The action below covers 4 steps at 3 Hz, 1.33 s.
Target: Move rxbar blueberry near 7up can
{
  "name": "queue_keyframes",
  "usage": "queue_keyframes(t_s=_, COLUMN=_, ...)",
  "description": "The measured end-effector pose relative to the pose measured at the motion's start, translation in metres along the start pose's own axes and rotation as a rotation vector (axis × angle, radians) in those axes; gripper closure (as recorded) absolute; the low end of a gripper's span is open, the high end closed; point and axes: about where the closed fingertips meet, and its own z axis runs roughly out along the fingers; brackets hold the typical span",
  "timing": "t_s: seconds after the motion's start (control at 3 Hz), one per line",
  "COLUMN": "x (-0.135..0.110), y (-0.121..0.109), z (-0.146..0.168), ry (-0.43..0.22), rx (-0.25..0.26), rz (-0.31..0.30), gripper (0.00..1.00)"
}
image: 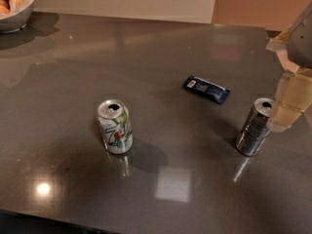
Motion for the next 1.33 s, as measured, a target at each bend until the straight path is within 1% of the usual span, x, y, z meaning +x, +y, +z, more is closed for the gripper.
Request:
queue_keyframes(t_s=0.33, x=0.0, y=0.0, z=0.0, ry=0.0, rx=0.0, rz=0.0, gripper=0.0)
queue_keyframes(t_s=0.67, x=-0.004, y=-0.013, z=0.006, ry=0.013, rx=-0.038, rz=0.015, gripper=0.0)
queue_keyframes(t_s=1.0, x=-0.014, y=-0.041, z=0.027, ry=0.026, rx=-0.089, rz=0.055, gripper=0.0)
queue_keyframes(t_s=1.33, x=-0.025, y=-0.069, z=0.055, ry=0.03, rx=-0.119, rz=0.111, gripper=0.0)
